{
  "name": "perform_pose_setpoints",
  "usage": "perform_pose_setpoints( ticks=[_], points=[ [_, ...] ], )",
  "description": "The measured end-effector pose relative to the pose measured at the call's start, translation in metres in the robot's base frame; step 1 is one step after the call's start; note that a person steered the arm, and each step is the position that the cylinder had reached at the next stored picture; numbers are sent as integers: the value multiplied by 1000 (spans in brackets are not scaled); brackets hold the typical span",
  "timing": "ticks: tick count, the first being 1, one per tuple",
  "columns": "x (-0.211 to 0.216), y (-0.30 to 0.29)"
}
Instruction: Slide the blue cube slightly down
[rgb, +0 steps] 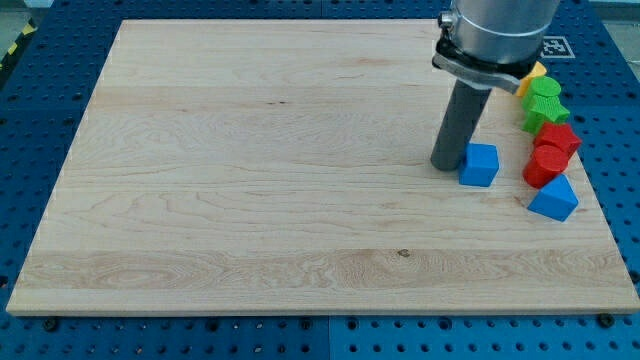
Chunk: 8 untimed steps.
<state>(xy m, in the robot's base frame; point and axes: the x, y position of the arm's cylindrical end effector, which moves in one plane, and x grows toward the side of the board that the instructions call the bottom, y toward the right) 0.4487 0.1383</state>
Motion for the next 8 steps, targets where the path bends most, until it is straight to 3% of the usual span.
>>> perform_pose_setpoints(
  ticks=[1, 2, 4, 5, 8],
  points=[
    [-36, 1],
    [-37, 23],
    [25, 53],
    [29, 51],
    [36, -21]
  ],
)
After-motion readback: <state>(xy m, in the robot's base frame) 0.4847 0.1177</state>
